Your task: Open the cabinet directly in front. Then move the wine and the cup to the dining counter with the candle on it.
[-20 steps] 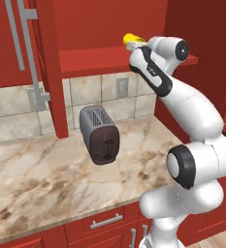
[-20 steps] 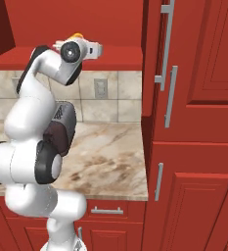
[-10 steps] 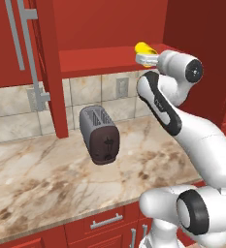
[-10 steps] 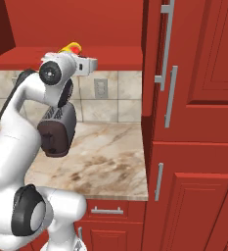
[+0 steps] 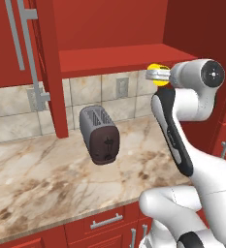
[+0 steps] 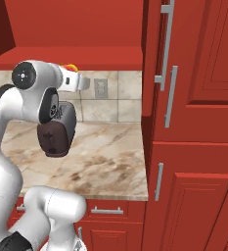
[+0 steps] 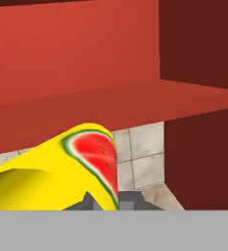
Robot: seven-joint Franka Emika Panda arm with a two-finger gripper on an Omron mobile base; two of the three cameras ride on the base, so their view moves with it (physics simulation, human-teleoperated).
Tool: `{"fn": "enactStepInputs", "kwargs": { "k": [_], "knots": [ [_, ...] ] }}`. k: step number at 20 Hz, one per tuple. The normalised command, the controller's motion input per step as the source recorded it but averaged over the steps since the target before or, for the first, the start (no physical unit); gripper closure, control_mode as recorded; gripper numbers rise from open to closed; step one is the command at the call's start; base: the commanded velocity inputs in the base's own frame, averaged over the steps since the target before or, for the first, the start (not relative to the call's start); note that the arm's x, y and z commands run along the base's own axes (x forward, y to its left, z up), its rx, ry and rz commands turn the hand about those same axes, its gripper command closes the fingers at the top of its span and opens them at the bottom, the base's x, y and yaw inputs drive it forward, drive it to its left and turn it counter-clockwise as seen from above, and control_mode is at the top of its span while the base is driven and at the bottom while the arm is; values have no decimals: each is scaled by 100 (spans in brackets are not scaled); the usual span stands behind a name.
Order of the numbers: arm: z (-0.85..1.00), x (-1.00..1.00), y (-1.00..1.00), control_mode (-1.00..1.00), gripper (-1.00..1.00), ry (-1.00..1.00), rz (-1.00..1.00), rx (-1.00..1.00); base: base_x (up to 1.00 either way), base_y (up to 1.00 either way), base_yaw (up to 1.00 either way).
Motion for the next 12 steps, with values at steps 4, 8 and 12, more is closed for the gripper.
{"fn": "enactStepInputs", "kwargs": {
  "k": [4,8,12],
  "knots": [
    [-12,-52,-6,-100,100,10,-5,0,0,0,0],
    [-13,-19,2,-100,100,4,0,0,0,0,0],
    [-69,-55,26,-100,100,33,1,0,0,0,0]
  ]
}}
